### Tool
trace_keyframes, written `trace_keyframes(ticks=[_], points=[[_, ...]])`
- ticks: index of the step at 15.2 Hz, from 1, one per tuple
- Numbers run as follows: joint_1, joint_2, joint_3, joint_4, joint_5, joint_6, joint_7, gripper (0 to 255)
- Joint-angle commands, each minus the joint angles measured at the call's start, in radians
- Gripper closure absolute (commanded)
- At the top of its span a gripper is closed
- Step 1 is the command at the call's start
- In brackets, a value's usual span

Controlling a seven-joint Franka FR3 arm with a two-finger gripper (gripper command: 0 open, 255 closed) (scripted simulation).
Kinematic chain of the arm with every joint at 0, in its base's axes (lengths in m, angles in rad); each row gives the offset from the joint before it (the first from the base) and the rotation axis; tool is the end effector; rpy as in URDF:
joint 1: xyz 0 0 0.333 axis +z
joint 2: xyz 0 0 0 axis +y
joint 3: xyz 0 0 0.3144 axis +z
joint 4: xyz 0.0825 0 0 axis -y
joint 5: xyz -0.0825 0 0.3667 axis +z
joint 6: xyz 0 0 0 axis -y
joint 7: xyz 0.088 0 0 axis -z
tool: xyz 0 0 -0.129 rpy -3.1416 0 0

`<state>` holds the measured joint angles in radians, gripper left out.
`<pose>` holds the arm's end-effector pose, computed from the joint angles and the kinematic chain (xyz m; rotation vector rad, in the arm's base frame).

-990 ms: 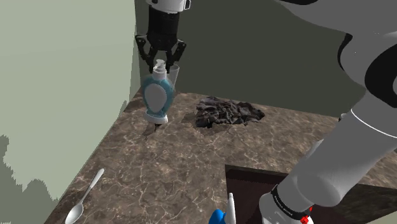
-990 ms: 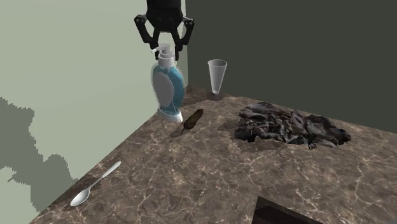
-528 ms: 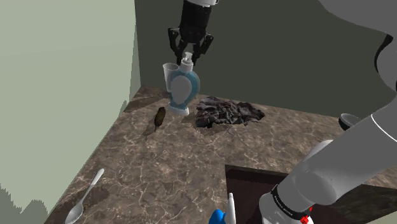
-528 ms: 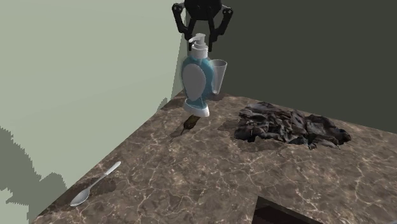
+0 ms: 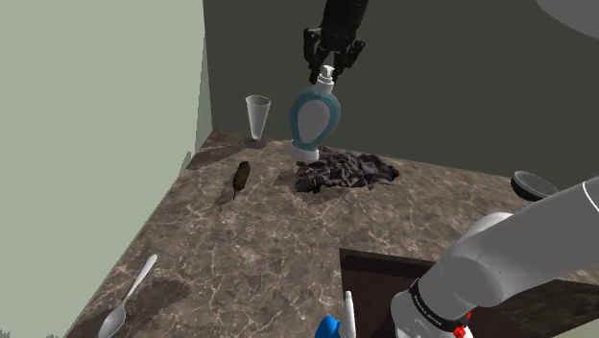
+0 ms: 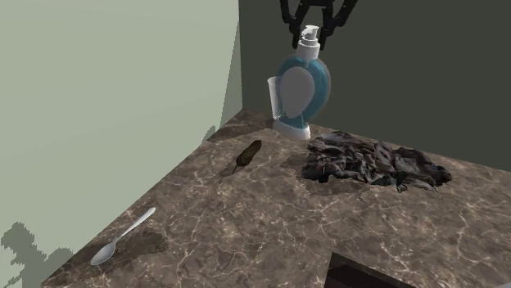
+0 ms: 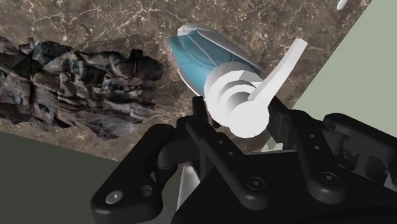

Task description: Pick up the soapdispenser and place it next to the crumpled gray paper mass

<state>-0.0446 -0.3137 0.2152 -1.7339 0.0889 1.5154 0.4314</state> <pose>0.4227 0.1030 0.6701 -3.0661 0.3997 -0.1200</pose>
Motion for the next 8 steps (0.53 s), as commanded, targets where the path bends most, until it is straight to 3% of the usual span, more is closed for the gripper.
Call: trace_keyframes(ticks=[1,8], points=[[-0.015,-0.024,-0.037,0.002,-0.002,-0.029,-0.051,255],[-0.064,-0.063,-0.16,0.041,-0.026,-0.118,-0.216,255]])
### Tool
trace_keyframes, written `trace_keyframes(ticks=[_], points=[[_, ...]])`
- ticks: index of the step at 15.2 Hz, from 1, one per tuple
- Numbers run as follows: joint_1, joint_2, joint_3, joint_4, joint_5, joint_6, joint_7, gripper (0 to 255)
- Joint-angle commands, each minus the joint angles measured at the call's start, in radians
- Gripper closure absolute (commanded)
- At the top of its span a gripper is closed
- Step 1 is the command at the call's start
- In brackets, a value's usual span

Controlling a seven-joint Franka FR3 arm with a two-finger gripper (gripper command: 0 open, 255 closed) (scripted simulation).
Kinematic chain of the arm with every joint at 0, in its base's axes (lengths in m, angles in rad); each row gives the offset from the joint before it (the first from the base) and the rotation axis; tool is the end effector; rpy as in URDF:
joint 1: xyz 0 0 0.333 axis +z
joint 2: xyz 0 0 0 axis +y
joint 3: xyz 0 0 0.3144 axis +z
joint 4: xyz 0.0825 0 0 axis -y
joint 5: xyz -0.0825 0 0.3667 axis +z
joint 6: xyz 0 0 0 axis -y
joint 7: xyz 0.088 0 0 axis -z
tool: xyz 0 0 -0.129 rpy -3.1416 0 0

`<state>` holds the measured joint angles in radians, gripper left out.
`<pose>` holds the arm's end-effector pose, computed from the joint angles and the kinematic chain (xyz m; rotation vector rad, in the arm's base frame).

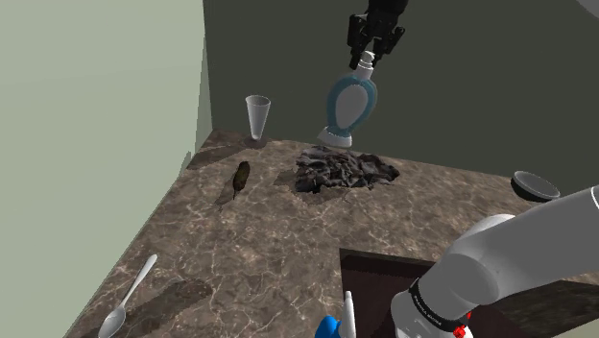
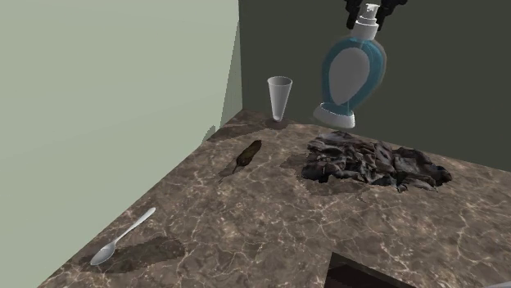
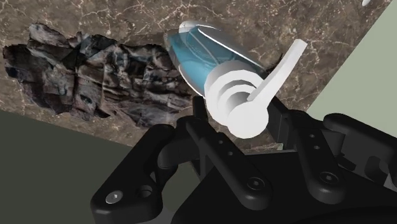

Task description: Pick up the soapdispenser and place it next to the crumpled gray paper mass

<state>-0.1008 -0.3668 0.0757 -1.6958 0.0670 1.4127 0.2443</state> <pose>0.3997 0.0074 0.7023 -3.0660 0.4009 -0.1205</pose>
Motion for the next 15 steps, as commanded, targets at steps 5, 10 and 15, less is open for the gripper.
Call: trace_keyframes(ticks=[5,10,15], points=[[-0.007,-0.046,-0.02,-0.101,-0.002,0.054,-0.033,255],[-0.006,-0.075,-0.019,-0.198,-0.001,0.121,-0.036,255],[-0.006,-0.099,-0.018,-0.288,0.0,0.187,-0.04,255]])
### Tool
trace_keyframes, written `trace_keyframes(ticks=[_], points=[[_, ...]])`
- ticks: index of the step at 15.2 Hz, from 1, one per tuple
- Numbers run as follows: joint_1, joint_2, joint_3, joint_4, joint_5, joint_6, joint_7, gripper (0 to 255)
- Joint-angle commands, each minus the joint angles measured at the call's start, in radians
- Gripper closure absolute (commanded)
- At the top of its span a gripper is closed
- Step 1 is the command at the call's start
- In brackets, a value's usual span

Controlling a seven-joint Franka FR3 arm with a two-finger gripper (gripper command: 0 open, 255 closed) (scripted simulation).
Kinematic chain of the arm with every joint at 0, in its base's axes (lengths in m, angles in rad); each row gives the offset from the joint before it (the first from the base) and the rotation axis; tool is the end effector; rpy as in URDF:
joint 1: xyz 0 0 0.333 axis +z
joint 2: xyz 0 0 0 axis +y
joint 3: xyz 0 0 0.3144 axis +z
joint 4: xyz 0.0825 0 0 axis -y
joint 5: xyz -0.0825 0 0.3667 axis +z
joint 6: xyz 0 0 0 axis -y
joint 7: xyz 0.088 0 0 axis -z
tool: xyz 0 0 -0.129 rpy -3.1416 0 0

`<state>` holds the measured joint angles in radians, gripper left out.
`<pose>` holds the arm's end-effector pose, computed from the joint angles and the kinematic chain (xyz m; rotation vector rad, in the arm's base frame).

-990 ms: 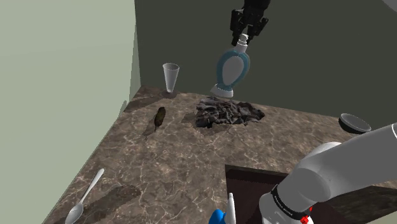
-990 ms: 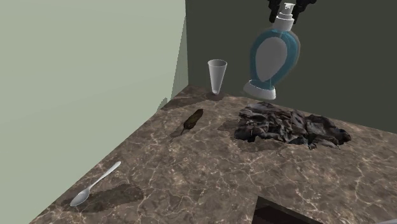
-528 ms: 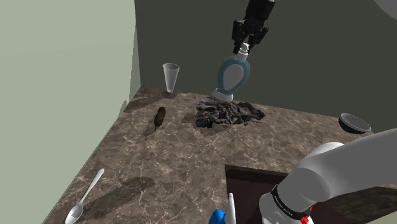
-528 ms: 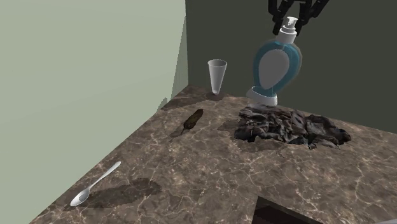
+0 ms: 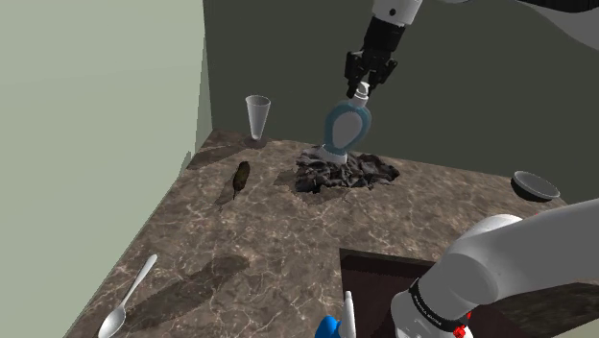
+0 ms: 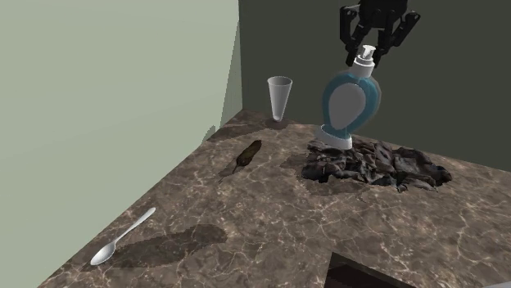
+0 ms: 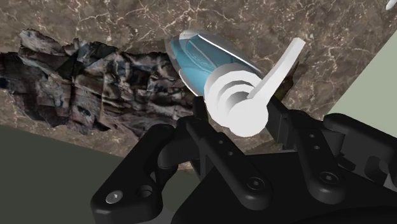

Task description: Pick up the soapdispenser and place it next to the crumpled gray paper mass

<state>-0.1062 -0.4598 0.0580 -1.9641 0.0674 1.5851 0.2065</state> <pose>0.3934 -0.0049 0.6363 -3.0660 0.3976 -0.1186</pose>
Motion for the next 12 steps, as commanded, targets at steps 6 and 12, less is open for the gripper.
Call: trace_keyframes(ticks=[6,12], points=[[0.0,-0.027,0.001,-0.12,0.002,0.093,-0.006,255],[0.001,-0.041,0.002,-0.213,0.004,0.172,-0.01,255]])
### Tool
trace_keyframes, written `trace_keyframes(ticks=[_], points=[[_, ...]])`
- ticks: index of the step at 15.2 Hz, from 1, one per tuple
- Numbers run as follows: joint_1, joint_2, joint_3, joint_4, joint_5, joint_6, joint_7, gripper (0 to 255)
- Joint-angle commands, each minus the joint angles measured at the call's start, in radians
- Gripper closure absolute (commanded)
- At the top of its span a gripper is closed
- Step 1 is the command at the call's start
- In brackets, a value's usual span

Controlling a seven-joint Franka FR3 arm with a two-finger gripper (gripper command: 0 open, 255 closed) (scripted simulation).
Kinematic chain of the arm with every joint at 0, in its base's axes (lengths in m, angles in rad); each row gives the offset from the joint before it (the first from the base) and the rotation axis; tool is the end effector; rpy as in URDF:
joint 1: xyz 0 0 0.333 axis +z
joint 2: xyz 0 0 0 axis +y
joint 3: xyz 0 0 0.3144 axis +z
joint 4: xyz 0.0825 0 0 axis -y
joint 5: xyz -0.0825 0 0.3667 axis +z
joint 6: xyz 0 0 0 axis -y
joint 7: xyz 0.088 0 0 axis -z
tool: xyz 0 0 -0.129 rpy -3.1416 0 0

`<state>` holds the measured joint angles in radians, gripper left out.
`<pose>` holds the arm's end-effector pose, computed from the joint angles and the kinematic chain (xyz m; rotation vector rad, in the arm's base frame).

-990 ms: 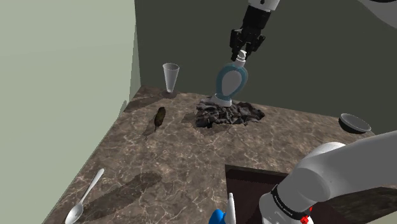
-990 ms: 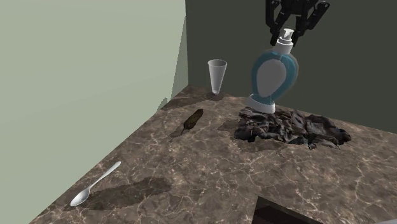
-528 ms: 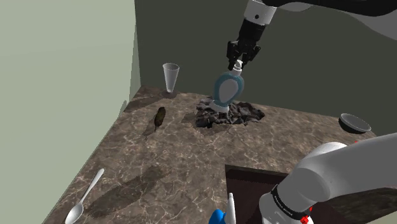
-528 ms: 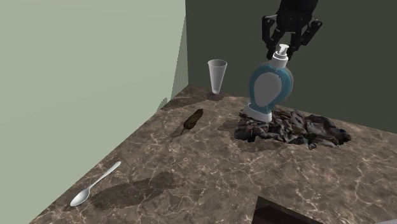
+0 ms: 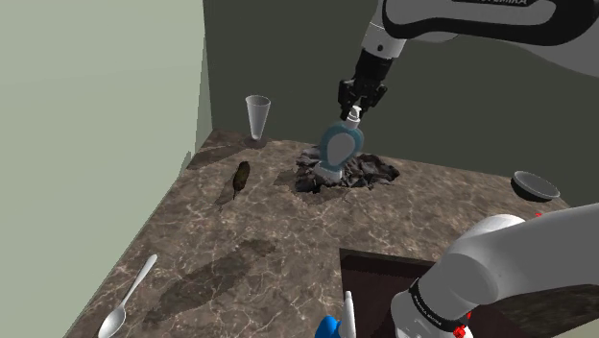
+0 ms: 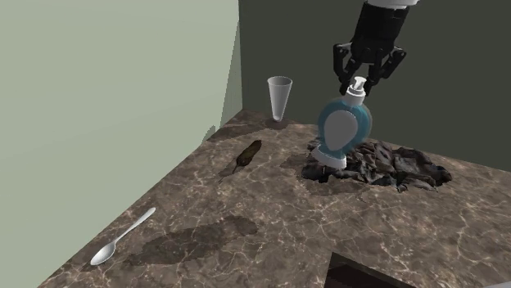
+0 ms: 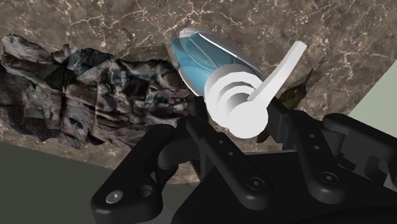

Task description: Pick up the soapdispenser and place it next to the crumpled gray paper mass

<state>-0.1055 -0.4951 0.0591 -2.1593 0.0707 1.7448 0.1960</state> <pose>0.3945 -0.0064 0.5750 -3.0661 0.3974 -0.1187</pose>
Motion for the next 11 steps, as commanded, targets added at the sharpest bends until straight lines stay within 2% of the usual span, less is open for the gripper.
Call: trace_keyframes(ticks=[1,11], points=[[0.001,-0.007,0.002,-0.032,0.001,0.026,0.0,255],[0.002,-0.012,0.005,-0.17,0.006,0.159,-0.005,255]])
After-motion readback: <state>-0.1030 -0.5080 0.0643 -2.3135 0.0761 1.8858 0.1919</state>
